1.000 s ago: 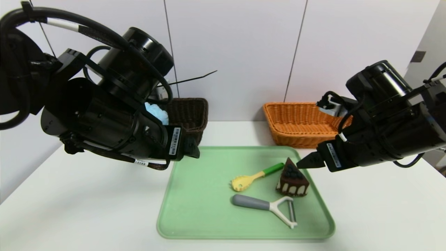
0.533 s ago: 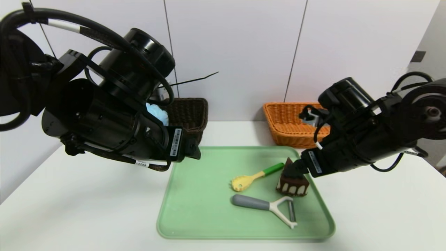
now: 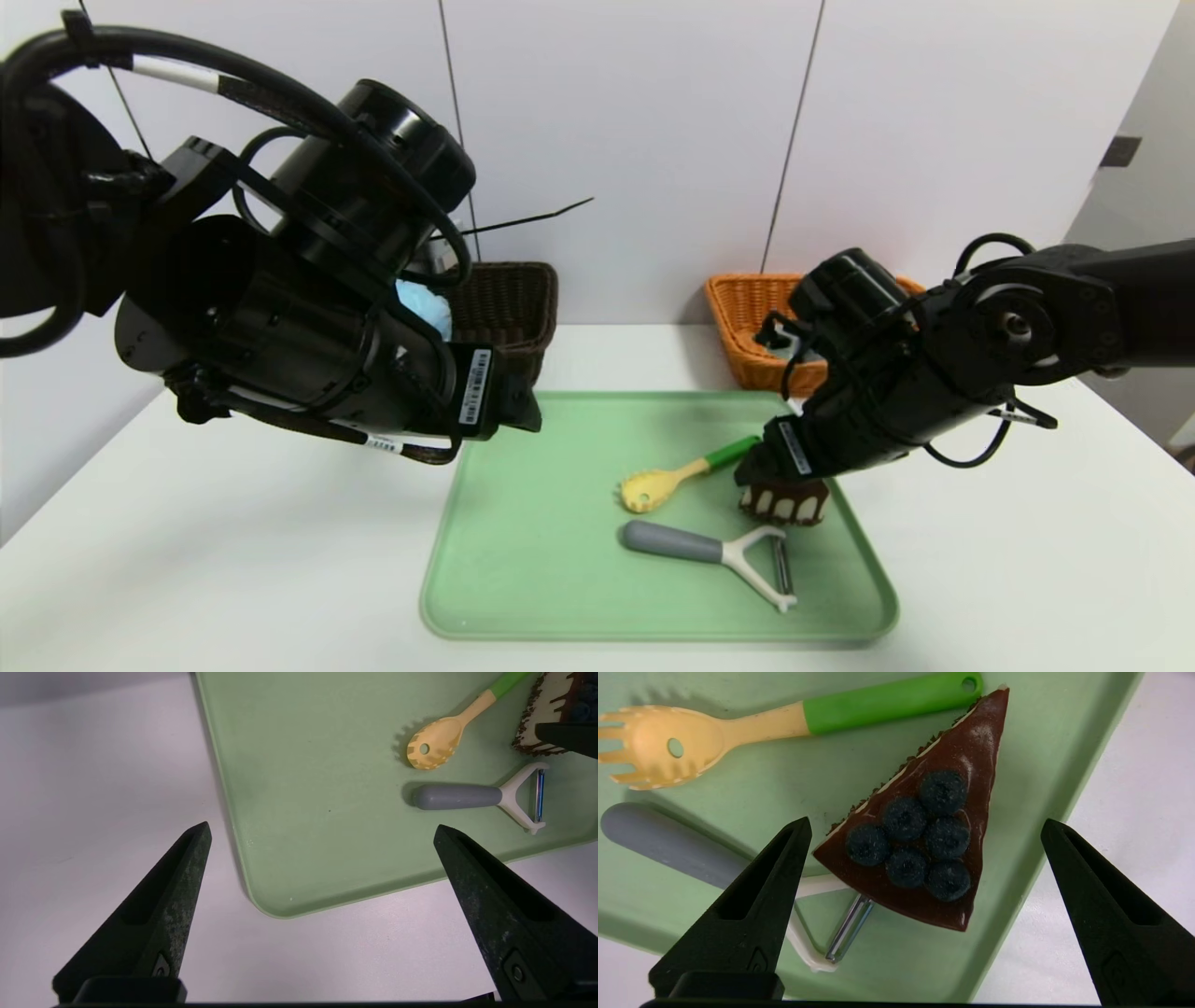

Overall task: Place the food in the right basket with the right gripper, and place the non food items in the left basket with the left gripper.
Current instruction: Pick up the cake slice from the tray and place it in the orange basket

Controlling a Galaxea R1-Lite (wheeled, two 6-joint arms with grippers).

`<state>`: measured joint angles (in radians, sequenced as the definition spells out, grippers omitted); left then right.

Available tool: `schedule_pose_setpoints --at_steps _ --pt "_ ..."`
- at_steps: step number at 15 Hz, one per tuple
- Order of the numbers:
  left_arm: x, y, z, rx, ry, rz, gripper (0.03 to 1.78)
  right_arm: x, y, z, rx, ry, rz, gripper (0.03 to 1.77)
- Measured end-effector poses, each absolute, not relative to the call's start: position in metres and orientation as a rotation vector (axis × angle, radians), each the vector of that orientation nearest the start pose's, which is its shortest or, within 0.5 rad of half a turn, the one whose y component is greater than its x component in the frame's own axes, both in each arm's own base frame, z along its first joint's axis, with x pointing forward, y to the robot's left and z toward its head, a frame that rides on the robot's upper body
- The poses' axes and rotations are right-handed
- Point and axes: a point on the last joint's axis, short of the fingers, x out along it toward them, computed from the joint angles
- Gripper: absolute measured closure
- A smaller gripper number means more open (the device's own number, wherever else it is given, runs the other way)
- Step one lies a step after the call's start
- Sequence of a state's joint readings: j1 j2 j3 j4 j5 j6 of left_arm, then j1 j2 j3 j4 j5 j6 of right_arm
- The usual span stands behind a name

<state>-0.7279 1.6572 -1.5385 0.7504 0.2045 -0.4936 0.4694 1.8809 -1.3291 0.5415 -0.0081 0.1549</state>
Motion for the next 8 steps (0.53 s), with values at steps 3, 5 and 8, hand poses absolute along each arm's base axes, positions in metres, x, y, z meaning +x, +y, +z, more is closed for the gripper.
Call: schedule_pose_setpoints --at_steps 3,5,8 --pt "0.2076 -0.1798 0.2753 -0.063 0.874 -0.284 0.12 0.2943 0.1510 0.1622 -0.130 1.111 0.332 0.10" --pt "0.2076 -0.1801 0.2753 -0.063 0.873 -0.285 0.12 0.2949 0.1515 0.1604 -0.133 1.116 0.333 0.40" --pt "0.2079 -0.1803 0.2754 -0.063 0.873 -0.285 0.12 0.2947 0.1525 0.1585 -0.136 1.123 0.335 0.81"
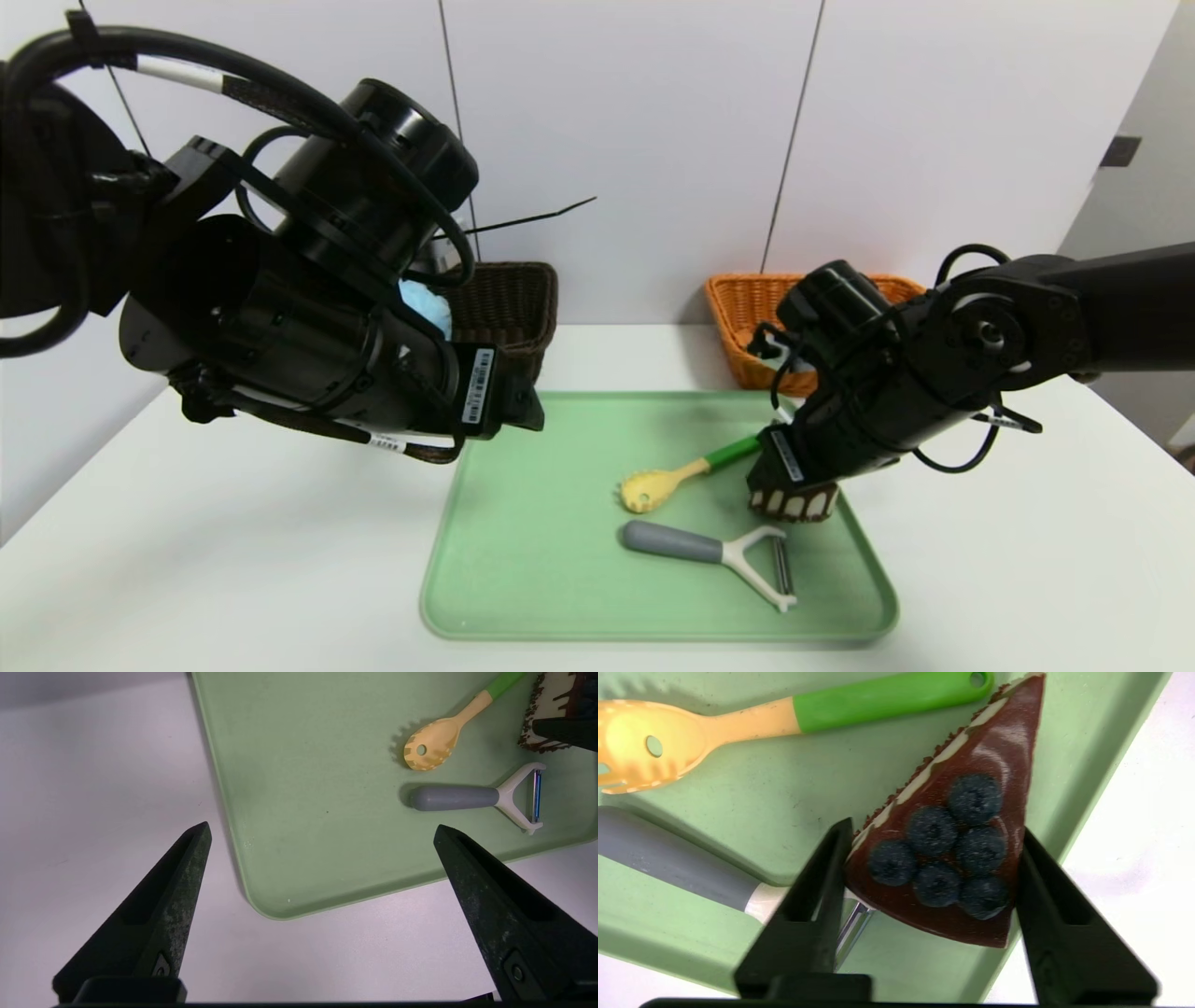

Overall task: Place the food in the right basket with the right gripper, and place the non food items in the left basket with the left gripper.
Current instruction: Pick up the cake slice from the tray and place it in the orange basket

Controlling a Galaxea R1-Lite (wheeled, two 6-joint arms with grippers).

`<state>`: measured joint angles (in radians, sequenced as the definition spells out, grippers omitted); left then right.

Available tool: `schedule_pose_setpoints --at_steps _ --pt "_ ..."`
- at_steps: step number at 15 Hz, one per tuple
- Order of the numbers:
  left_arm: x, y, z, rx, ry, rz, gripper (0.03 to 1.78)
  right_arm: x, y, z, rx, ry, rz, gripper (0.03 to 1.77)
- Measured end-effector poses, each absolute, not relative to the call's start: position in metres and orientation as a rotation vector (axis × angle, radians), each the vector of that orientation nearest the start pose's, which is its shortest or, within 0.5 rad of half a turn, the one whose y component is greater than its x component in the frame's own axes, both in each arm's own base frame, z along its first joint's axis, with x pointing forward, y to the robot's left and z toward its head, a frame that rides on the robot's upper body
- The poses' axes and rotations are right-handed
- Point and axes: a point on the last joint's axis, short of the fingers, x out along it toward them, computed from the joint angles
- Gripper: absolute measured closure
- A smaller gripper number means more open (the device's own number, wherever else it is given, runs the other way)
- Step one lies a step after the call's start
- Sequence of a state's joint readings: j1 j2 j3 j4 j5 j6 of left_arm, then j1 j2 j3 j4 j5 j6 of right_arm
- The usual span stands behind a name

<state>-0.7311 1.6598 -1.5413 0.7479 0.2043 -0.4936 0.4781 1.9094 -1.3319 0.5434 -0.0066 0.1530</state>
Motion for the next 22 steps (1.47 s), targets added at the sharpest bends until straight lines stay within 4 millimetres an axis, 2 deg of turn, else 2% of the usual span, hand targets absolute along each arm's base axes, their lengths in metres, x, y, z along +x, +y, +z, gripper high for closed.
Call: schedule_pose_setpoints --at_steps 3,7,12,15,18,22 --pt "0.208 -0.180 0.275 -0.064 0.872 -0.285 0.12 0.295 0.153 0.157 -0.138 1.128 0.335 1.00" --pt "0.207 -0.180 0.276 -0.066 0.869 -0.283 0.12 0.292 0.152 0.167 -0.128 1.098 0.340 1.00" --pt "0.206 -0.178 0.278 -0.067 0.863 -0.285 0.12 0.280 0.142 0.202 -0.098 0.992 0.349 1.00" --pt "0.206 -0.178 0.279 -0.067 0.862 -0.286 0.12 0.272 0.133 0.235 -0.067 0.877 0.339 1.00" --pt "0.205 -0.178 0.279 -0.069 0.861 -0.288 0.12 0.274 0.122 0.260 -0.039 0.776 0.289 1.00" --pt "0.204 -0.178 0.280 -0.069 0.859 -0.289 0.12 0.289 0.111 0.275 -0.004 0.671 0.223 1.00"
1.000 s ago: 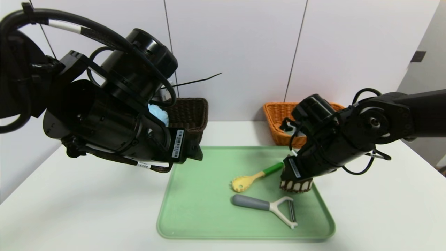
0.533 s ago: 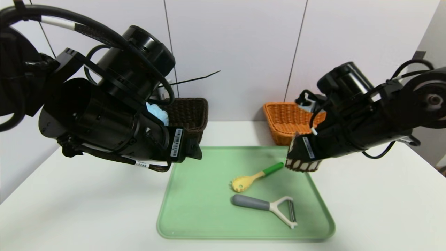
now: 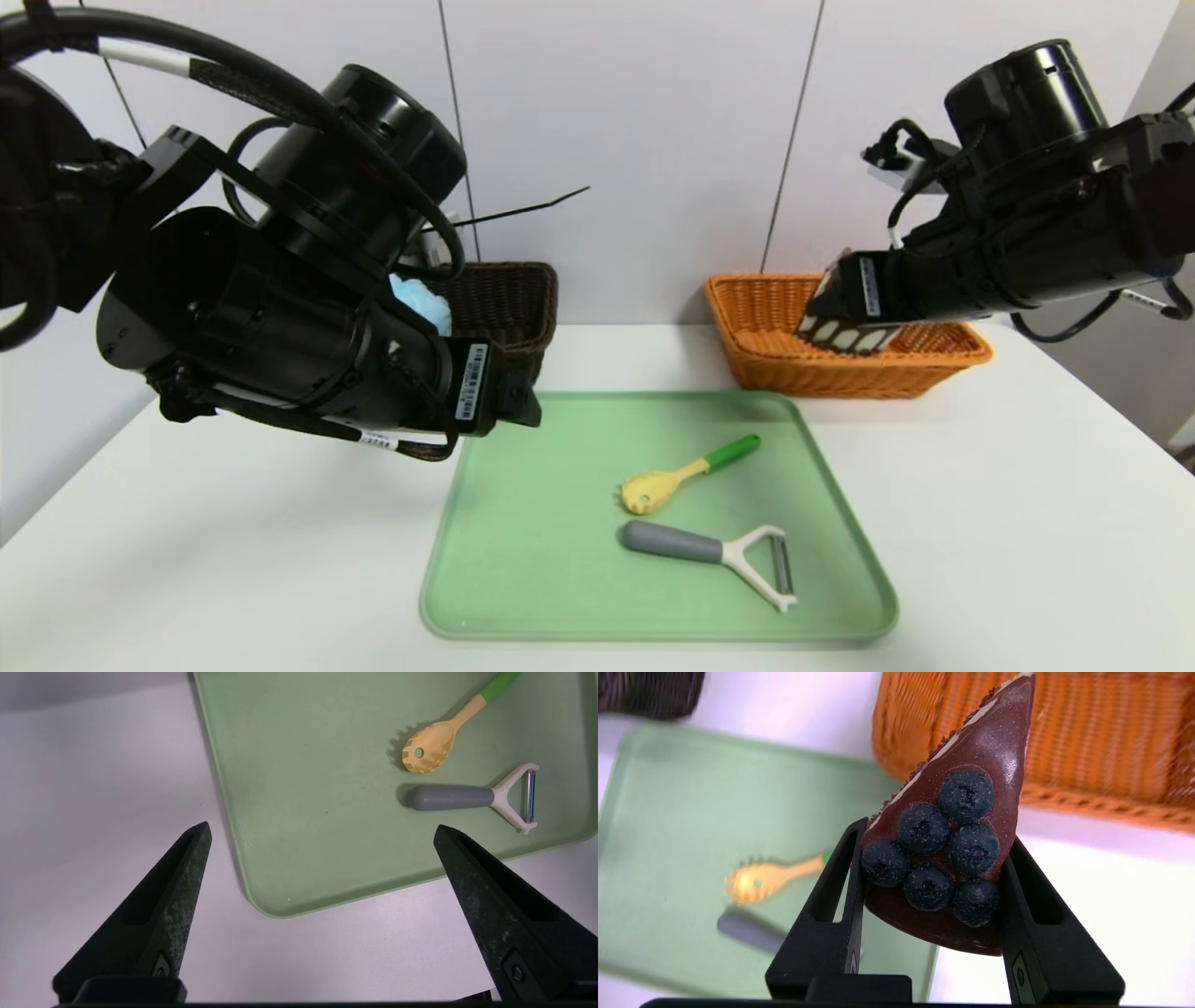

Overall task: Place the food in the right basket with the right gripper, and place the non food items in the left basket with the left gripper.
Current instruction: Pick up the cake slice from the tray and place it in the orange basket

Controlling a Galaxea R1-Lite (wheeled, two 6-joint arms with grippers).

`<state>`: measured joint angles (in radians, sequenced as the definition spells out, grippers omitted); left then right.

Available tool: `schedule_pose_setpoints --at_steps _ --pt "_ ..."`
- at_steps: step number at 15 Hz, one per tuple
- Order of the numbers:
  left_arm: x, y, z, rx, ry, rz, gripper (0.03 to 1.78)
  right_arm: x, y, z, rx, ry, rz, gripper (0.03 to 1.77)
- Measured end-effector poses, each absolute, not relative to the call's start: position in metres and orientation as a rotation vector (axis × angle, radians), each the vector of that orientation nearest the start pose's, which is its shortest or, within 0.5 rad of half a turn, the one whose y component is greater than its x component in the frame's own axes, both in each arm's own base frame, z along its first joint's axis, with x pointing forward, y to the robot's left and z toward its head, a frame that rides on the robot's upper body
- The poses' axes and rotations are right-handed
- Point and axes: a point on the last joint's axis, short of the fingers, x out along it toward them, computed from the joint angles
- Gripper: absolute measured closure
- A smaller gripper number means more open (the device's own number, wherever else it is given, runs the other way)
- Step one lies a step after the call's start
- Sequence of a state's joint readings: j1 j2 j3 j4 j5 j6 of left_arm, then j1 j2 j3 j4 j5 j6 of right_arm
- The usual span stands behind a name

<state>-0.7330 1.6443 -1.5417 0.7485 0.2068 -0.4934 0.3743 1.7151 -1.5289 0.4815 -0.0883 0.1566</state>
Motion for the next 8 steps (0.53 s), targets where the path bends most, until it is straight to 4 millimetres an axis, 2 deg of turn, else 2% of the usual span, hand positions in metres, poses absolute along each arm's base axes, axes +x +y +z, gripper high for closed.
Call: schedule_pose_setpoints --at_steps 3,8 --pt "0.204 -0.178 0.280 -0.071 0.860 -0.292 0.12 0.312 0.106 0.271 0.012 0.593 0.146 1.00" --pt "0.203 -0.179 0.280 -0.067 0.860 -0.296 0.12 0.364 0.096 0.242 0.039 0.531 0.065 1.00"
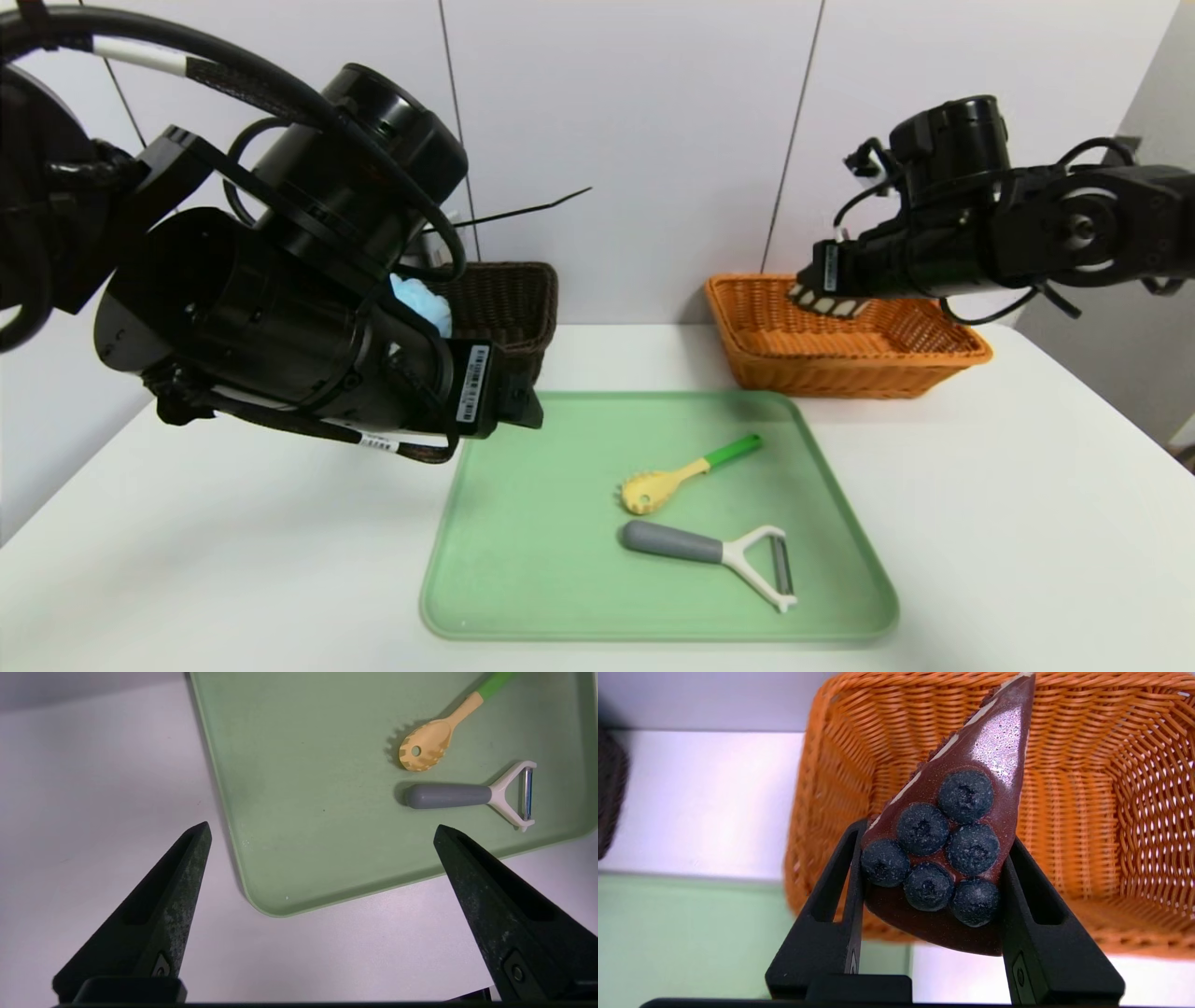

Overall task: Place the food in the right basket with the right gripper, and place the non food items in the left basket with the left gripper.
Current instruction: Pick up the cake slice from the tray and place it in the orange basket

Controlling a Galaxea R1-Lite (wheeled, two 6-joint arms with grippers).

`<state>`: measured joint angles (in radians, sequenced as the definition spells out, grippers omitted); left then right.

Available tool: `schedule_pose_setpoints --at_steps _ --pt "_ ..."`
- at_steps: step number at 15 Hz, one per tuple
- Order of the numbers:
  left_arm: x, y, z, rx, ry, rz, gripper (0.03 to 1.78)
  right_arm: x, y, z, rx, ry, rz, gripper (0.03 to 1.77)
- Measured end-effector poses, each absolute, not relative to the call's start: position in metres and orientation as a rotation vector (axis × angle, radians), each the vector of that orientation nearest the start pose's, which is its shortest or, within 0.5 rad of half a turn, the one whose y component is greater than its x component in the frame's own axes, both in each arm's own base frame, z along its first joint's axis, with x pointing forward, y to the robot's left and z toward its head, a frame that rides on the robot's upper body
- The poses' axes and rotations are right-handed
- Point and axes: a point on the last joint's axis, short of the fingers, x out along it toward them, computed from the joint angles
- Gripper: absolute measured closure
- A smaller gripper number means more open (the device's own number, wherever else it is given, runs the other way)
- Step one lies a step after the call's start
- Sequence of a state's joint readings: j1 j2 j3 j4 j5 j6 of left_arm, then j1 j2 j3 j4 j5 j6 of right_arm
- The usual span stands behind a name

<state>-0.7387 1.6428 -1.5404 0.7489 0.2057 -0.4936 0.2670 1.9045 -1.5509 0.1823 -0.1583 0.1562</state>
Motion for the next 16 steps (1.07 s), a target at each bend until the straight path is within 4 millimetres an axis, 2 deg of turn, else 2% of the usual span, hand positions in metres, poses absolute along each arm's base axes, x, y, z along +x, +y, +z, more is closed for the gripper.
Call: schedule_pose_setpoints --at_steps 3,7,12,16 --pt "0.203 -0.179 0.280 -0.067 0.859 -0.296 0.12 0.390 0.087 0.223 0.043 0.554 0.024 1.00" --pt "0.203 -0.179 0.280 -0.067 0.857 -0.294 0.12 0.415 0.079 0.206 0.041 0.573 -0.008 1.00" --pt "0.204 -0.179 0.280 -0.068 0.857 -0.293 0.12 0.423 0.077 0.195 0.032 0.601 -0.013 0.58" --pt "0.204 -0.179 0.281 -0.069 0.854 -0.295 0.12 0.423 0.077 0.195 0.031 0.601 -0.012 0.39"
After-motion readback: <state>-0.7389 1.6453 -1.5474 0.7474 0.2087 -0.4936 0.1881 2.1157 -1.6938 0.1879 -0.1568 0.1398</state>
